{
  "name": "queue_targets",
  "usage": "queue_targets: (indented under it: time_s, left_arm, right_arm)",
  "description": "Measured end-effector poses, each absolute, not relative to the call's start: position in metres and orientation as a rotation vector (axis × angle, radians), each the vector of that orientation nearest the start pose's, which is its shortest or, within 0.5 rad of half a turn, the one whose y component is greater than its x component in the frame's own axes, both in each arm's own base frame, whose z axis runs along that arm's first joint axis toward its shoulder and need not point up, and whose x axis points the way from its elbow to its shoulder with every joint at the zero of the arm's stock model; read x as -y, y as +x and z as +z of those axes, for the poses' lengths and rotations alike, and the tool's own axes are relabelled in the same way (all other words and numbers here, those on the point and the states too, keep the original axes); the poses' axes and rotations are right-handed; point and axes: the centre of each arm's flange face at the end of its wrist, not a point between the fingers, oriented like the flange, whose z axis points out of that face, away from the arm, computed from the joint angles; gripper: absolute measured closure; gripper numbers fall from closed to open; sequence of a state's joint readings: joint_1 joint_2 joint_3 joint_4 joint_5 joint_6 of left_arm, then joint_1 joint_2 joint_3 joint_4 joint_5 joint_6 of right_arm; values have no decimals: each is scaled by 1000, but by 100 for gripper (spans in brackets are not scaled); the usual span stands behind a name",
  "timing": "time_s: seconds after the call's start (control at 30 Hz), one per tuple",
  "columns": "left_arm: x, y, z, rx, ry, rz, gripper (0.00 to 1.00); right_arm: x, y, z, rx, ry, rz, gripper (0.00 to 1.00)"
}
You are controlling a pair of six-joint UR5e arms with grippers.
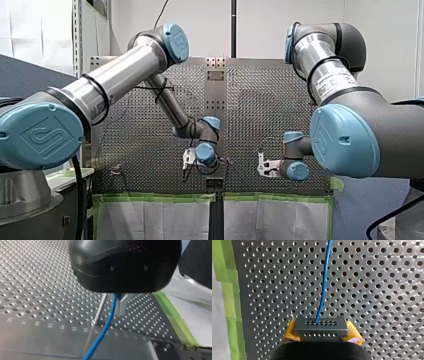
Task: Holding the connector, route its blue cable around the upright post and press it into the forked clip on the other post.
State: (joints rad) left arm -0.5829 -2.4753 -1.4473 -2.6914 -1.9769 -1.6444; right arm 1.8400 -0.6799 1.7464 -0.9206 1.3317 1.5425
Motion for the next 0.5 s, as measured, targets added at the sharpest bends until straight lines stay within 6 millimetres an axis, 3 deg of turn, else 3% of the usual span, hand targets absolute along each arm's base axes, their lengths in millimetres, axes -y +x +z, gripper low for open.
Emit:
queue_targets:
  time_s: [0.5]
  left_arm:
    - [443,490,23,-1885,217,-58,100]
  right_arm:
    - [535,315,-25,1000,1717,1479,100]
